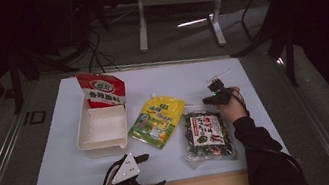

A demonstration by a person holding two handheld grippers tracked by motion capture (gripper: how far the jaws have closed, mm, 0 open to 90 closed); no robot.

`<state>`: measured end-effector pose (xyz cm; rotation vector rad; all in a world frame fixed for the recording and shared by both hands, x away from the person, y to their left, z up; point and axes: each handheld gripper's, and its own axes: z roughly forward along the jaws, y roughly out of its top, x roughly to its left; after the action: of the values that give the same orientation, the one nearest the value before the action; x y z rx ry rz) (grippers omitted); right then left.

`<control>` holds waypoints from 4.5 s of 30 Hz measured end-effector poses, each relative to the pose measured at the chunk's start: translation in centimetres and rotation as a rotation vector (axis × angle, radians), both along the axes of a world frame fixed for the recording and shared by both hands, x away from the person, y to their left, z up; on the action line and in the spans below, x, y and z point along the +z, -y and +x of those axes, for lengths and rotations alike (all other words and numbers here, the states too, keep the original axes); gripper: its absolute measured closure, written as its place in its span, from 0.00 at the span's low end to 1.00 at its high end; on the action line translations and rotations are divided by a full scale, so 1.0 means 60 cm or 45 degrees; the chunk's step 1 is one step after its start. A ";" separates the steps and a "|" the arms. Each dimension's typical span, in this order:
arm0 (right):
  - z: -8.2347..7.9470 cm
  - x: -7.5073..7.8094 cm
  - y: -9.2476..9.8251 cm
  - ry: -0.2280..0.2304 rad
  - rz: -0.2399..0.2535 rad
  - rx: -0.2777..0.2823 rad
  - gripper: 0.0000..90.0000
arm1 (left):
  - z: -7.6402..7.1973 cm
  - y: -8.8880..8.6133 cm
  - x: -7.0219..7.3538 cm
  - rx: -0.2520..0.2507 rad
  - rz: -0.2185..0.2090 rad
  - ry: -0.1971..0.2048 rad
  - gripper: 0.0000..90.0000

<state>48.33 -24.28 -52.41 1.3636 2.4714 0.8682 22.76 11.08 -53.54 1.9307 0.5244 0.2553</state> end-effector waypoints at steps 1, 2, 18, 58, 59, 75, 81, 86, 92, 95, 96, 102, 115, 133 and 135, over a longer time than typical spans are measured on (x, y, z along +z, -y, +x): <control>-0.005 0.000 0.004 0.002 0.012 -0.003 0.99 | 0.000 0.001 0.000 0.001 -0.003 -0.001 0.04; -0.015 -0.001 0.013 -0.004 0.008 -0.004 0.99 | 0.000 0.001 0.000 0.000 -0.002 0.000 0.04; -0.059 0.015 0.042 0.021 0.024 -0.013 0.96 | 0.001 0.006 0.002 -0.009 -0.002 0.004 0.04; -0.096 0.034 0.143 -0.024 0.057 -0.010 0.58 | 0.007 0.011 -0.004 -0.013 0.009 -0.016 0.04; -0.095 0.029 0.143 -0.037 0.056 -0.007 0.58 | 0.007 0.011 -0.005 -0.013 0.012 -0.016 0.04; -0.089 0.016 0.129 -0.108 -0.047 0.099 0.85 | 0.008 0.011 -0.005 -0.013 0.011 -0.021 0.04; -0.094 0.021 0.121 -0.098 -0.069 0.136 0.98 | 0.008 0.011 -0.005 -0.013 0.010 -0.024 0.04; -0.103 0.036 0.115 -0.024 -0.123 0.144 0.99 | 0.008 0.012 -0.005 -0.014 0.007 -0.023 0.04; -0.110 0.060 0.122 0.033 -0.106 0.136 0.99 | 0.008 0.011 -0.004 -0.014 0.008 -0.022 0.04; -0.116 0.074 0.125 0.065 -0.102 0.134 1.00 | 0.010 0.011 -0.004 -0.012 0.000 -0.027 0.04; -0.119 0.080 0.125 0.079 -0.099 0.133 1.00 | 0.010 0.011 -0.003 -0.012 -0.001 -0.029 0.04; -0.131 0.113 0.124 0.150 -0.089 0.147 1.00 | 0.013 0.010 -0.003 -0.014 -0.015 -0.039 0.04; -0.165 0.176 0.115 0.292 -0.099 0.187 1.00 | 0.014 0.012 0.000 -0.013 -0.016 -0.035 0.04; -0.232 0.265 0.078 0.492 -0.020 0.362 1.00 | 0.022 0.018 0.032 0.002 -0.030 -0.003 0.04; -0.237 0.268 0.074 0.497 -0.016 0.379 1.00 | 0.022 0.018 0.032 0.002 -0.030 -0.003 0.04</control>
<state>34.13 -28.70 -36.31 0.7389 2.3876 1.0593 24.07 10.03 -51.64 1.9076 0.5280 0.2470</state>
